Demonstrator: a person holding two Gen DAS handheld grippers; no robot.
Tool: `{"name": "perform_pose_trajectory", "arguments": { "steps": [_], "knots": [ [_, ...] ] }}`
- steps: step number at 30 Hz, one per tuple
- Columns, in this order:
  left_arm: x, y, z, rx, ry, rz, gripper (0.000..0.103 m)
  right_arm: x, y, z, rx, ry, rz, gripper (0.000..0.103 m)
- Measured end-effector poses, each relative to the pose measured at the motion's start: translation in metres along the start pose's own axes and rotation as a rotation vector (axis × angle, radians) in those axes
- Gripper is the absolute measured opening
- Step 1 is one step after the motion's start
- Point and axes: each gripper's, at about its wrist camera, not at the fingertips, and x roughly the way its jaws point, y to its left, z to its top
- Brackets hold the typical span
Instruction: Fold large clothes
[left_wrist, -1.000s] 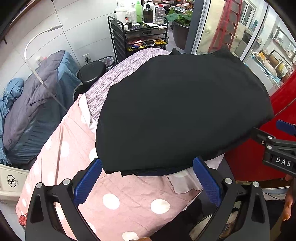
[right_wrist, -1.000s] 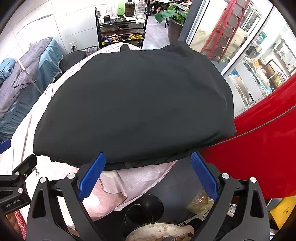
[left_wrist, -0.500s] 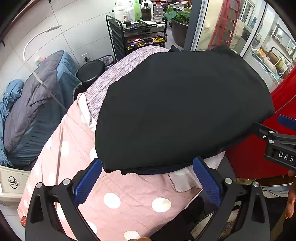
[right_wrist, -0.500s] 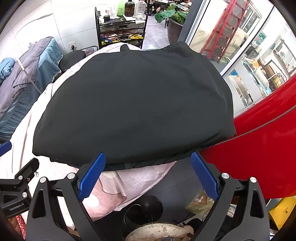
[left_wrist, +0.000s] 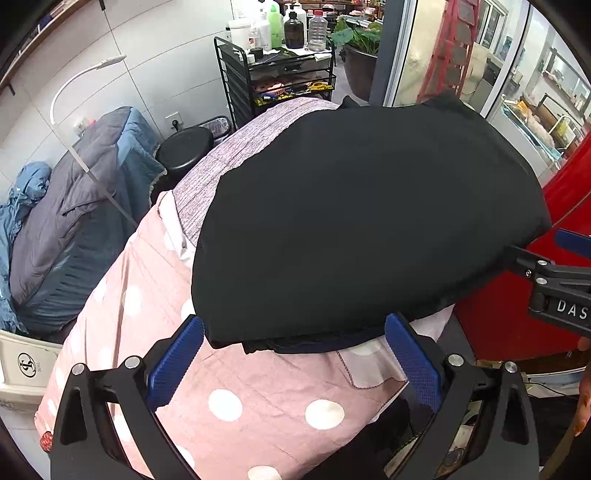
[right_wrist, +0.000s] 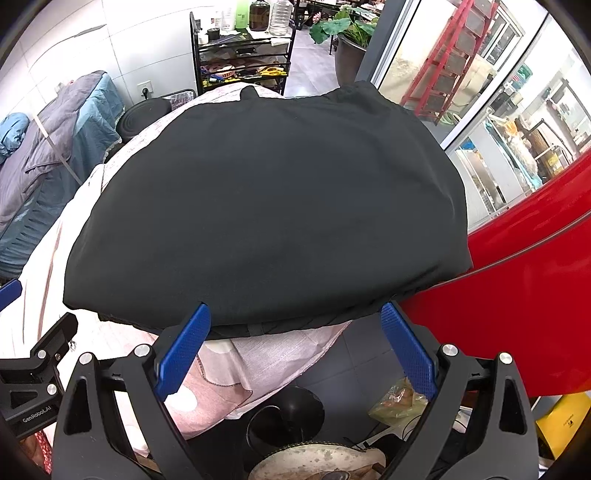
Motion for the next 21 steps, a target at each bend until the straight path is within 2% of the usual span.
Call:
{"name": "perform_pose_trajectory", "arguments": {
  "steps": [21],
  "knots": [
    [-0.0036, -0.0075, -0.0027, 0.039, -0.011, -0.007, 0.097, 0.0031, -0.0017, 0.0027, 0.010, -0.001, 0.002, 0.092]
  ]
}}
